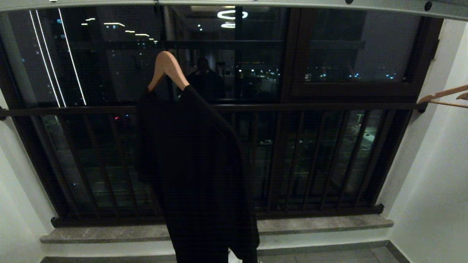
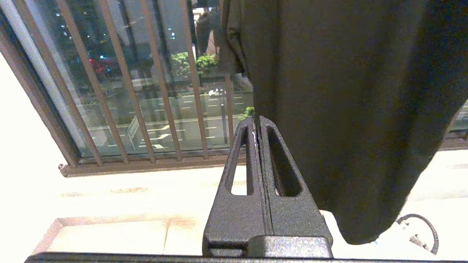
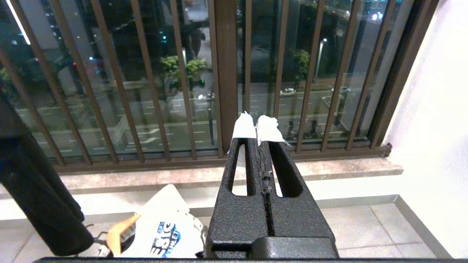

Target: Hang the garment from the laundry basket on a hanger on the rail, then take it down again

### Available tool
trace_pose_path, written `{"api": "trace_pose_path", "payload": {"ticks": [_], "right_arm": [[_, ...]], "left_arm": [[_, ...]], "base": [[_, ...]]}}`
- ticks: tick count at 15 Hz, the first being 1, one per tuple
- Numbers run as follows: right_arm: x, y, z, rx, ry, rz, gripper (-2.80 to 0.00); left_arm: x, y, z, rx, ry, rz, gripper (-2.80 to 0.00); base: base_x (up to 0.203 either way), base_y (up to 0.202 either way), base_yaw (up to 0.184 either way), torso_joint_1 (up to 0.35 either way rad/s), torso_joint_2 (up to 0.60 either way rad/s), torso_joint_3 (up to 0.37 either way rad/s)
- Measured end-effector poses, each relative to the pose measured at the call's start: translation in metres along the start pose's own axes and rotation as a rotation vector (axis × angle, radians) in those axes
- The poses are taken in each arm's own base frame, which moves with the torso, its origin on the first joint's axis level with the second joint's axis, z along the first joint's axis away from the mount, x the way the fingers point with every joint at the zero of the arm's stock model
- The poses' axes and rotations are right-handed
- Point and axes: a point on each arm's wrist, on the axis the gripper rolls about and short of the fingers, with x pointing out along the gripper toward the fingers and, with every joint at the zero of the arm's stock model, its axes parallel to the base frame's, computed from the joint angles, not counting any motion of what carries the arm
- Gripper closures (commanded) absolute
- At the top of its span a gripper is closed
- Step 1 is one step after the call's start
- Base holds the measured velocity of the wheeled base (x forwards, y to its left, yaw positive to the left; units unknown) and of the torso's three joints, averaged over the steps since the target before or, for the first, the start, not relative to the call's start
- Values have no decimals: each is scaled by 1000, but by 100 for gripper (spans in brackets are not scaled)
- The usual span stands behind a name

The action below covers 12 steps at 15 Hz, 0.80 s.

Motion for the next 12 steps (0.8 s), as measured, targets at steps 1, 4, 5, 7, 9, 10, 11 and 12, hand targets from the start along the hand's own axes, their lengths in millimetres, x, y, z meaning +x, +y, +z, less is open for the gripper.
{"api": "trace_pose_path", "payload": {"ticks": [1,4,5,7,9,10,11,12], "right_arm": [[0,0,0,0,1,0,0],[0,0,0,0,0,0,0],[0,0,0,0,0,0,0],[0,0,0,0,0,0,0],[0,0,0,0,0,0,0],[0,0,0,0,1,0,0],[0,0,0,0,1,0,0],[0,0,0,1,0,0,0]], "left_arm": [[0,0,0,0,0,0,0],[0,0,0,0,1,0,0],[0,0,0,-1,0,0,0],[0,0,0,0,0,0,0],[0,0,0,-1,0,0,0],[0,0,0,0,0,0,0],[0,0,0,0,0,0,0],[0,0,0,0,0,0,0]], "base": [[0,0,0,-145,341,201],[0,0,0,-149,375,225],[0,0,0,-173,456,276],[0,0,0,-198,525,319],[0,0,0,-207,550,340],[0,0,0,-188,544,354],[0,0,0,-198,539,359],[0,0,0,-174,525,344]]}}
